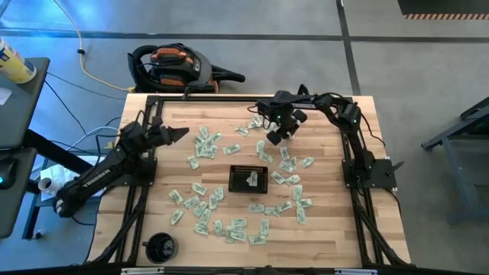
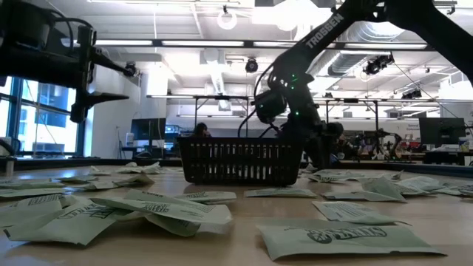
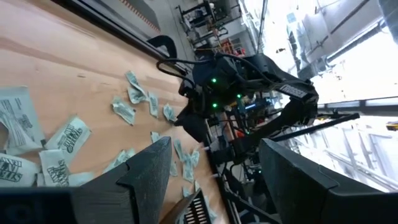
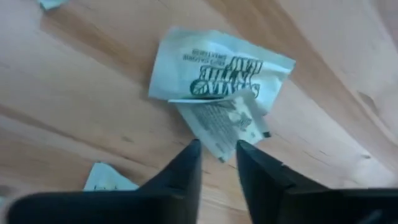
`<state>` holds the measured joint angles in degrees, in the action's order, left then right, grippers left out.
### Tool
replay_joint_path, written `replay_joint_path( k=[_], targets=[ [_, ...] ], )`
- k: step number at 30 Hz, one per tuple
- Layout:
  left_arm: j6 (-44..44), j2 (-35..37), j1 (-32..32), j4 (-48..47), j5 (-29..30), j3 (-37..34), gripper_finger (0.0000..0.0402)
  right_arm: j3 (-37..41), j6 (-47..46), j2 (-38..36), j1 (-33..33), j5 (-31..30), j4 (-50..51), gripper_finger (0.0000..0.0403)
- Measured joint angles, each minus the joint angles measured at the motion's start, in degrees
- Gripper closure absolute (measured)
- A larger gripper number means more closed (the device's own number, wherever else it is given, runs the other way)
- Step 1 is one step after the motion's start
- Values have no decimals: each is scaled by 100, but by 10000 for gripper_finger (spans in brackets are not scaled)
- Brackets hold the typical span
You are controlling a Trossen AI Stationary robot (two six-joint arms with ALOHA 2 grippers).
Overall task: Pick and place Stevia / Truvia into bins
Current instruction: Put the green stevia packet into the black basket
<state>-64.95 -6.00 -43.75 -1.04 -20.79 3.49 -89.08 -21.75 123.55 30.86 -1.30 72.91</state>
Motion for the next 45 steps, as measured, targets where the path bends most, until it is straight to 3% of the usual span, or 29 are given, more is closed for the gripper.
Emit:
replay_joint_path(
  k=[4,10,13,16,22,27,31,35,38,41,45],
  targets=[
    [2,-6,-295,0,-304,4,124,0,290,0,-20,180,53,393],
    [0,-20,-470,-2,-166,7,124,0,982,0,-175,486,197,400],
    [-46,-20,-465,-4,68,8,124,0,1137,-83,-284,-153,213,391],
    [-370,-20,-463,0,335,15,124,-11,1393,-225,-304,-652,338,364],
    [-336,-20,-463,2,637,15,124,-11,1834,-258,71,-85,202,251],
    [-433,-20,-463,0,685,17,124,-11,2233,-256,272,-146,-111,140],
    [-452,-20,-463,0,688,20,124,-11,2449,-126,373,-165,-215,108],
    [-458,-20,-463,0,692,24,124,-13,2480,155,477,-138,-135,122],
    [-568,-20,-463,1,683,24,124,-35,2466,345,526,-23,40,158],
    [-610,-20,-463,2,624,24,124,-28,2441,419,550,48,223,216],
    [-621,-20,-463,3,569,24,124,-3,2440,428,551,215,467,322]
  ],
)
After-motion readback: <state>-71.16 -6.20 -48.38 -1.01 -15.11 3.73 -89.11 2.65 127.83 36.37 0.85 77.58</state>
